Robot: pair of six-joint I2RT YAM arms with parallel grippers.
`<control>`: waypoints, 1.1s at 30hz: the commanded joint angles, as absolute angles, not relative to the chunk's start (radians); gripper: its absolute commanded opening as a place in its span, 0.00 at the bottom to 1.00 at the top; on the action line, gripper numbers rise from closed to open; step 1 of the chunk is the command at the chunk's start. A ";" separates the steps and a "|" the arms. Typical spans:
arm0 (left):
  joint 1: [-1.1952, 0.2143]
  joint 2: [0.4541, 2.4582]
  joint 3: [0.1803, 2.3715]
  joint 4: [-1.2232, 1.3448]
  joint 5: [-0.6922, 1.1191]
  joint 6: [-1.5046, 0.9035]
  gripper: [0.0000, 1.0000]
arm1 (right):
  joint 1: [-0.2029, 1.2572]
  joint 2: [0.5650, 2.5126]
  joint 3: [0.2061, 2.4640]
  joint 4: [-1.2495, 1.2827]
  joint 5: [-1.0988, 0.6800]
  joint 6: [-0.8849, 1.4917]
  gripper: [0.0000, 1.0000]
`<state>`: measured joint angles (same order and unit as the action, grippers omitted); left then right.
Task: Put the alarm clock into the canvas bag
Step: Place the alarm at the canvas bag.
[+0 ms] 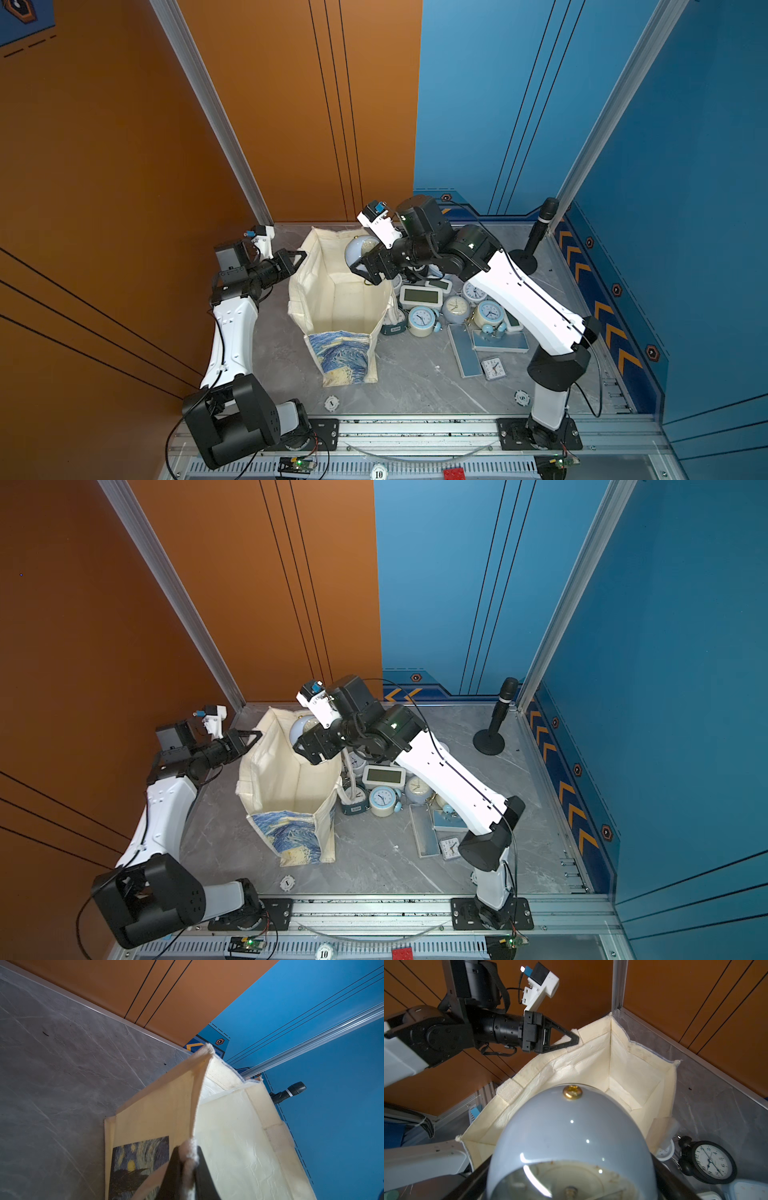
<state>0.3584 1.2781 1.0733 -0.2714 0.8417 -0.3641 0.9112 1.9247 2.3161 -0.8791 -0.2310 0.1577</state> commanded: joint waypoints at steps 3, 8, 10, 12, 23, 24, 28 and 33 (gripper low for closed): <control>0.345 1.258 1.069 -0.262 0.849 -0.360 0.00 | 0.917 2.029 2.435 -0.827 -0.127 0.368 0.48; 0.337 1.255 1.068 -0.254 0.856 -0.363 0.00 | 0.942 2.149 2.505 -0.825 -0.077 0.429 0.48; 0.335 1.254 1.066 -0.253 0.857 -0.364 0.00 | 0.957 2.191 2.534 -0.825 -0.042 0.439 0.47; 0.333 1.255 1.067 -0.252 0.856 -0.365 0.00 | 0.973 2.230 2.555 -0.821 0.000 0.453 0.46; 0.324 1.252 1.066 -0.251 0.857 -0.367 0.00 | 1.071 2.358 2.572 -0.814 0.373 0.449 0.33; 0.324 1.253 1.066 -0.252 0.857 -0.365 0.00 | 1.077 2.370 2.575 -0.811 0.385 0.449 0.32; 0.324 1.250 1.066 -0.252 0.856 -0.366 0.00 | 1.081 2.432 2.601 -0.813 0.374 0.468 0.32; 0.324 1.249 1.066 -0.252 0.856 -0.365 0.00 | 1.072 2.506 2.628 -0.833 0.369 0.511 0.34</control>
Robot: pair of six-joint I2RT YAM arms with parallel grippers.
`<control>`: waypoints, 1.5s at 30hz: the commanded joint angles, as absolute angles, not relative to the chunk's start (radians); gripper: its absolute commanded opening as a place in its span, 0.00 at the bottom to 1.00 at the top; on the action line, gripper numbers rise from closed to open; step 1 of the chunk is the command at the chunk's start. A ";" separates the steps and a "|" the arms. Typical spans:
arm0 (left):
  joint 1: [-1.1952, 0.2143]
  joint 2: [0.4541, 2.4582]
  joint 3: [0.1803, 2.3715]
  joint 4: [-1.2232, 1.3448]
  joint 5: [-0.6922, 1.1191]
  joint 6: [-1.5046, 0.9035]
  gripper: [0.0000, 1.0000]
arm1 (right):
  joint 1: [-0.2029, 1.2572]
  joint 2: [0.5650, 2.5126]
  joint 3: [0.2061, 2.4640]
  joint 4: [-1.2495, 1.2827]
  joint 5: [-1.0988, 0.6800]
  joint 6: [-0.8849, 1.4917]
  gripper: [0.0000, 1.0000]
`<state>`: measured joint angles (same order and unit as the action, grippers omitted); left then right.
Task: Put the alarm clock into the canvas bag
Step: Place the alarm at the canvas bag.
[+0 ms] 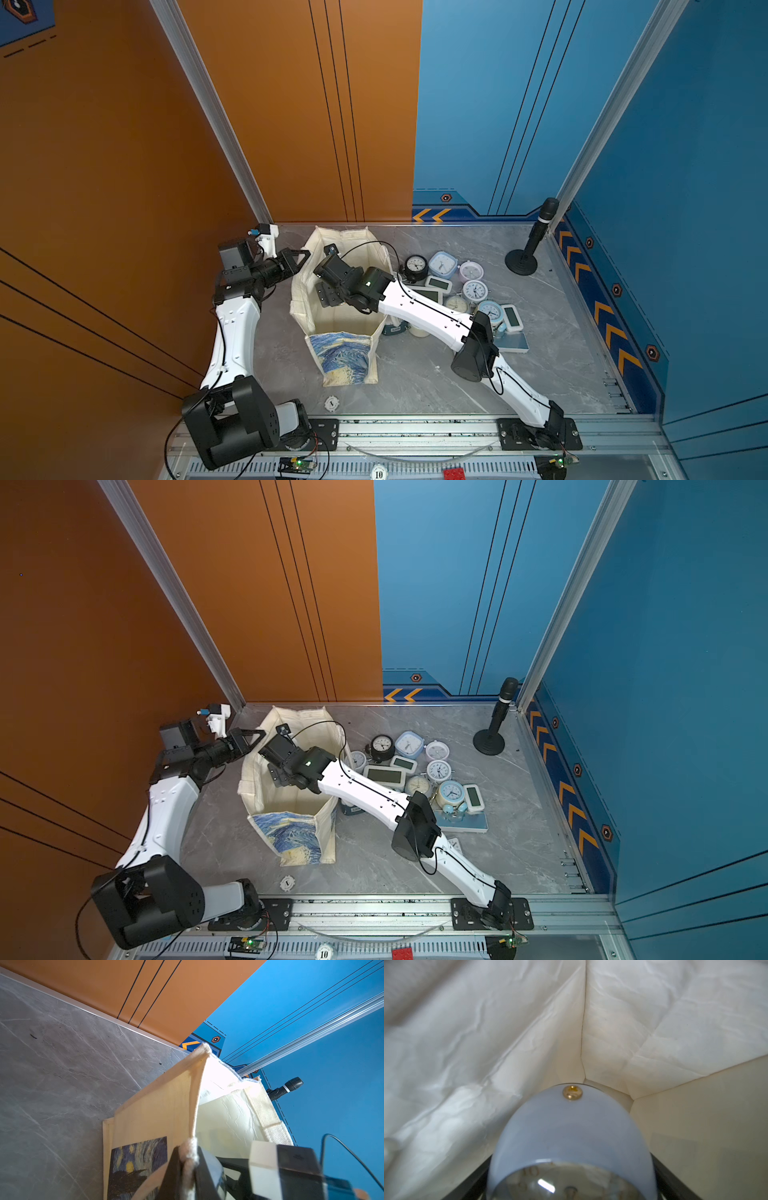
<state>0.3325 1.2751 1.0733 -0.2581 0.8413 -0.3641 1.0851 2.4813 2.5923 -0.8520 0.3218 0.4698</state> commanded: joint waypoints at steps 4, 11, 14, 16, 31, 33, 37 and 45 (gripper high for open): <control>0.324 1.250 1.066 -0.252 0.857 -0.365 0.00 | 1.065 2.551 2.635 -0.851 0.360 0.537 0.35; 0.324 1.249 1.066 -0.252 0.855 -0.365 0.00 | 1.054 2.617 2.635 -0.865 0.326 0.568 0.38; 0.324 1.249 1.065 -0.252 0.854 -0.365 0.00 | 1.052 2.647 2.635 -0.866 0.304 0.585 0.40; 0.324 1.251 1.066 -0.252 0.853 -0.365 0.00 | 1.051 2.666 2.634 -0.866 0.296 0.593 0.43; 0.334 1.250 1.063 -0.253 0.847 -0.365 0.00 | 1.049 2.591 2.634 -0.876 0.316 0.589 0.89; 0.334 1.251 1.063 -0.252 0.847 -0.365 0.00 | 1.050 2.569 2.635 -0.876 0.317 0.585 0.92; 0.336 1.251 1.063 -0.252 0.847 -0.365 0.00 | 1.052 2.528 2.634 -0.874 0.325 0.578 0.96; 0.337 1.253 1.063 -0.252 0.845 -0.365 0.00 | 1.057 2.443 2.634 -0.875 0.334 0.562 1.00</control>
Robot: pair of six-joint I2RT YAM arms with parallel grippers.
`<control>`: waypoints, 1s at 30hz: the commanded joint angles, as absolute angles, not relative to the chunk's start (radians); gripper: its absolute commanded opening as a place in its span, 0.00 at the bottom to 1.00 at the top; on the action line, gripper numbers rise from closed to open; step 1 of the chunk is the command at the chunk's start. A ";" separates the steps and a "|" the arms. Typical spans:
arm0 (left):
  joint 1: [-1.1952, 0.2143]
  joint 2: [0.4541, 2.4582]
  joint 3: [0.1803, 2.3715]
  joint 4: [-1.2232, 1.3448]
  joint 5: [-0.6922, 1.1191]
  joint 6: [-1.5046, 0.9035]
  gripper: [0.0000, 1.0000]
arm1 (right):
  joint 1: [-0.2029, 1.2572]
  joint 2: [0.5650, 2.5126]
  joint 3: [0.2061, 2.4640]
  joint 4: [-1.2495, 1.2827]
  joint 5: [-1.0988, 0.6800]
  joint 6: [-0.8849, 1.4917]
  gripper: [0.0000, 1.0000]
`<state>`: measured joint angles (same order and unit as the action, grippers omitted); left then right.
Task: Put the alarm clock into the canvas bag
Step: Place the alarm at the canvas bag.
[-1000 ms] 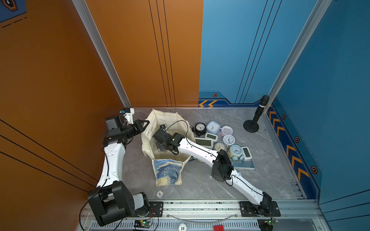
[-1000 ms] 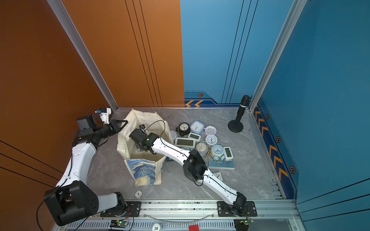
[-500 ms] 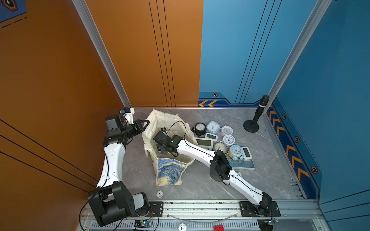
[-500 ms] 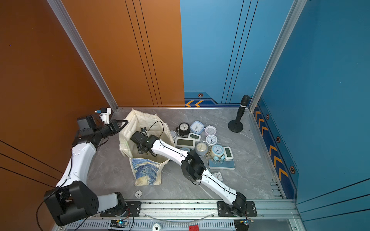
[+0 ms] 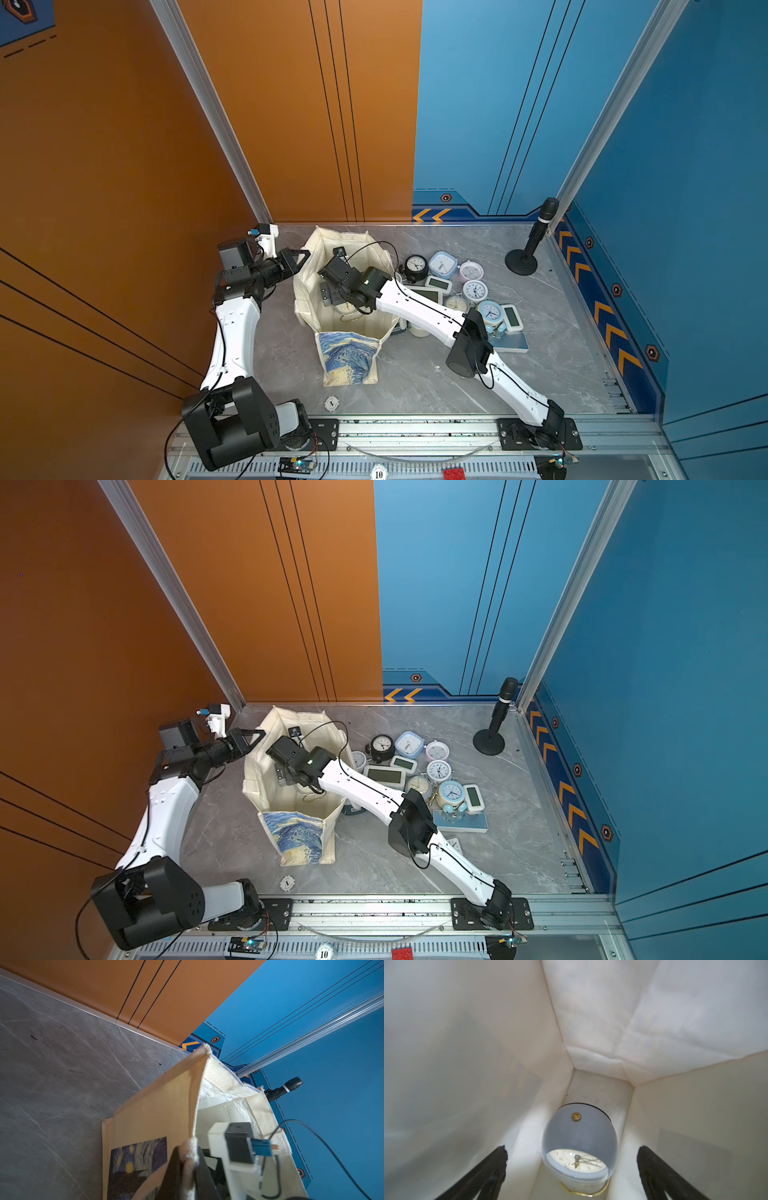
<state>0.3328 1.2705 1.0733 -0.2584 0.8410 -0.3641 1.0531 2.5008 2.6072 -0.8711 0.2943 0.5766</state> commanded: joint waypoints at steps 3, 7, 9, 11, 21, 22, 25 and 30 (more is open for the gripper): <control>0.337 1.254 1.063 -0.252 0.846 -0.365 0.00 | 1.060 2.404 2.635 -0.879 0.347 0.549 0.99; 0.339 1.255 1.062 -0.252 0.844 -0.365 0.00 | 1.060 2.344 2.633 -0.900 0.367 0.529 0.97; 0.342 1.258 1.062 -0.252 0.848 -0.365 0.00 | 1.056 2.312 2.629 -0.916 0.374 0.518 0.95; 0.346 1.260 1.062 -0.252 0.847 -0.365 0.00 | 1.048 2.277 2.617 -0.929 0.376 0.508 0.94; 0.366 1.266 1.060 -0.253 0.843 -0.365 0.00 | 0.959 2.013 2.374 -0.960 0.340 0.487 0.89; 0.367 1.269 1.060 -0.253 0.844 -0.365 0.00 | 0.946 1.983 2.336 -0.962 0.339 0.491 0.88; 0.371 1.271 1.060 -0.252 0.844 -0.365 0.00 | 0.911 1.895 2.224 -0.967 0.334 0.494 0.85; 0.373 1.278 1.062 -0.252 0.848 -0.364 0.00 | 0.845 1.762 2.047 -0.981 0.296 0.511 0.79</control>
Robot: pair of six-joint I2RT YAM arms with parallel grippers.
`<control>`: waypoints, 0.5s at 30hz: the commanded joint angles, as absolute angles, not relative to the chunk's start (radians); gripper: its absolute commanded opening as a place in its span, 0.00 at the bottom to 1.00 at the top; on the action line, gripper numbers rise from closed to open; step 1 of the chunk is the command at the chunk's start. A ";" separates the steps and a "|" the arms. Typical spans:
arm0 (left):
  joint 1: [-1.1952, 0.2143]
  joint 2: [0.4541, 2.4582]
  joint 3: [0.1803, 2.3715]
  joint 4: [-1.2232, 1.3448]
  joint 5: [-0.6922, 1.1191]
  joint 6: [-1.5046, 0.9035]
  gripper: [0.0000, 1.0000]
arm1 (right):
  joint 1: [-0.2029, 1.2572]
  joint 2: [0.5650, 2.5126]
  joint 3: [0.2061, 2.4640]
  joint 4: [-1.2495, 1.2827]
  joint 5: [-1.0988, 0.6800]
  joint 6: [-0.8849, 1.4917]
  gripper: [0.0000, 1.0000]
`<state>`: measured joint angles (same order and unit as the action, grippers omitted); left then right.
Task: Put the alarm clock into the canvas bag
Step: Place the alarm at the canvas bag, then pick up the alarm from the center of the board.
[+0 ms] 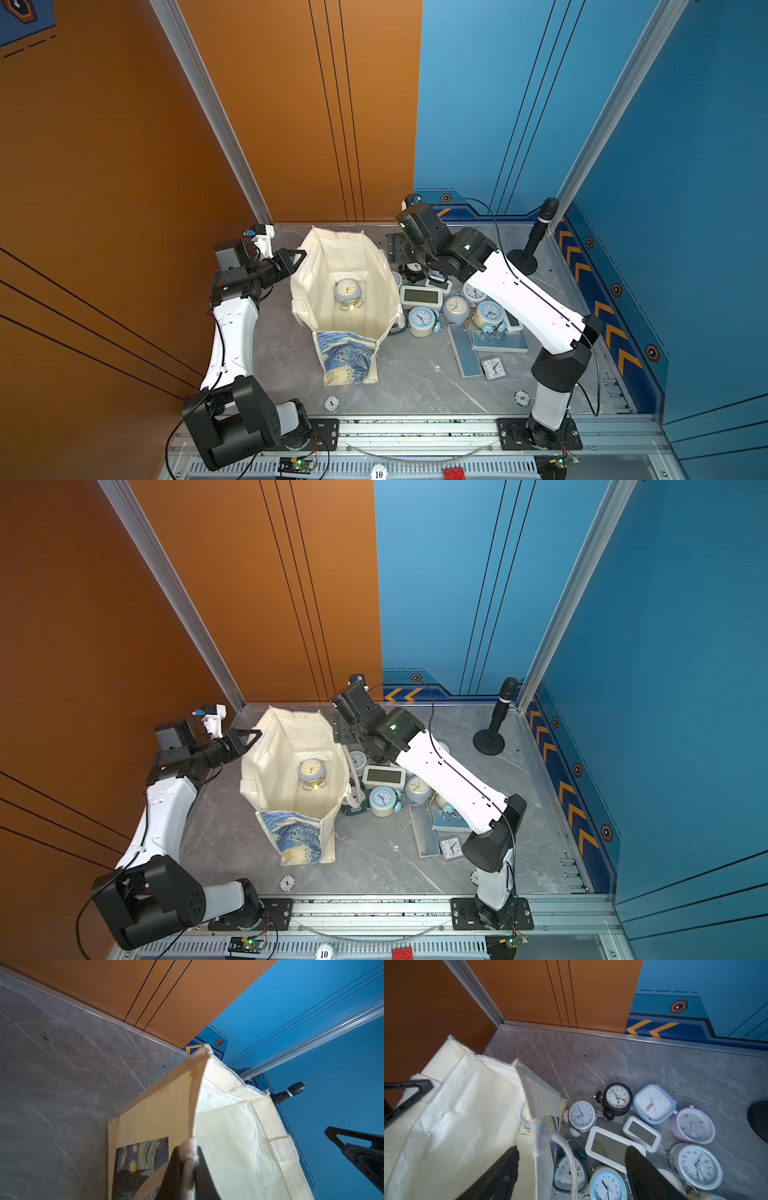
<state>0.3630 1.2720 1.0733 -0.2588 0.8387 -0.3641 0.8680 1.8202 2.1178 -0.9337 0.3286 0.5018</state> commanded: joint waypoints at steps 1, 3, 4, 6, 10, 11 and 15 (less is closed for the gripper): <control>0.373 1.278 1.062 -0.252 0.848 -0.364 0.00 | 0.834 1.735 2.008 -0.987 0.295 0.512 0.79; 0.373 1.279 1.062 -0.252 0.849 -0.363 0.00 | 0.815 1.683 1.929 -0.992 0.292 0.515 0.77; 0.373 1.278 1.060 -0.252 0.850 -0.363 0.00 | 0.800 1.652 1.879 -0.996 0.285 0.521 0.76; 0.373 1.278 1.061 -0.252 0.849 -0.362 0.00 | 0.780 1.602 1.805 -1.002 0.276 0.533 0.75; 0.382 1.274 1.062 -0.252 0.849 -0.360 0.00 | 0.743 1.496 1.620 -1.015 0.263 0.556 0.75; 0.385 1.275 1.062 -0.252 0.848 -0.360 0.00 | 0.735 1.471 1.575 -1.017 0.255 0.562 0.75; 0.388 1.277 1.061 -0.252 0.851 -0.363 0.00 | 0.708 1.397 1.415 -1.019 0.220 0.591 0.75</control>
<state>0.3752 1.2736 1.0733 -0.2592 0.8391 -0.3641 0.7227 1.4441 1.4979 -0.9859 0.2577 0.5499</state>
